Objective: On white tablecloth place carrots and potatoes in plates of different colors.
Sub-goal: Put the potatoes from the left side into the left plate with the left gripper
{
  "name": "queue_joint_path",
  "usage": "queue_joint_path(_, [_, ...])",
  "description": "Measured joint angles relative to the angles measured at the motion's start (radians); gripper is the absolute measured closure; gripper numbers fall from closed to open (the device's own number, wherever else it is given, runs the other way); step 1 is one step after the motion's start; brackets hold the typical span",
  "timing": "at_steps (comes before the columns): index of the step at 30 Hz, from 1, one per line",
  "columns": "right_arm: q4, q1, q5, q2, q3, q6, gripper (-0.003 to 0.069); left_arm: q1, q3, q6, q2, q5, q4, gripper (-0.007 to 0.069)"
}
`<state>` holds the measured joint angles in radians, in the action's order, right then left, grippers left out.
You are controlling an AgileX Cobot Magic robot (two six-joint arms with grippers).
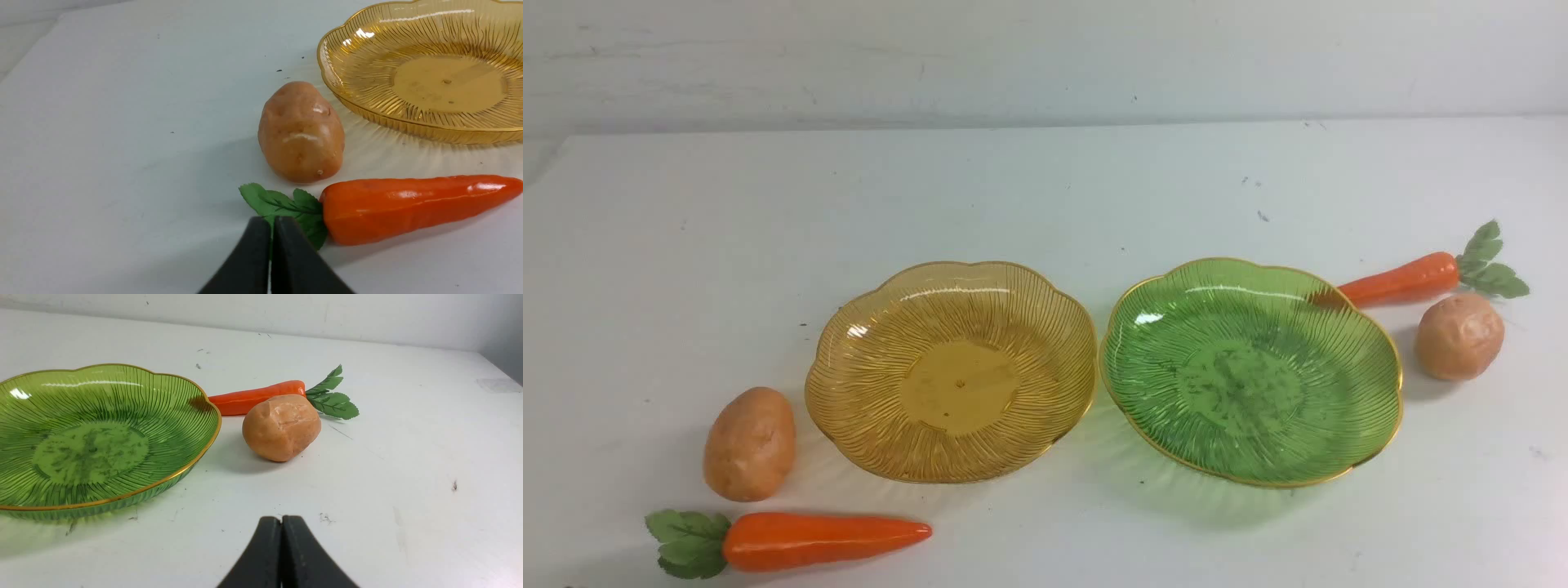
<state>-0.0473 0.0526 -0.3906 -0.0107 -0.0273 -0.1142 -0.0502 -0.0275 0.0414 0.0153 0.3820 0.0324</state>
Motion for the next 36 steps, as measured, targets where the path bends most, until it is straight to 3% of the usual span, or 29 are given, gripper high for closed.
queue_joint_path(25, [0.000,0.000,0.000,0.000,0.000,0.000,0.0673,0.000,0.000,-0.008,0.000,-0.009,0.002,0.0627])
queue_joint_path(29, [0.000,0.000,0.000,0.000,0.000,0.000,0.0673,0.000,-0.001,-0.098,0.000,-0.082,-0.106,0.0627])
queue_joint_path(32, [0.000,0.000,0.000,0.000,0.000,0.000,0.0673,0.000,-0.001,-0.239,0.000,-0.199,-0.316,0.0627])
queue_joint_path(36, [0.003,0.000,0.000,0.000,0.000,0.000,0.0673,0.000,-0.001,-0.306,0.000,-0.340,-0.500,0.0627])
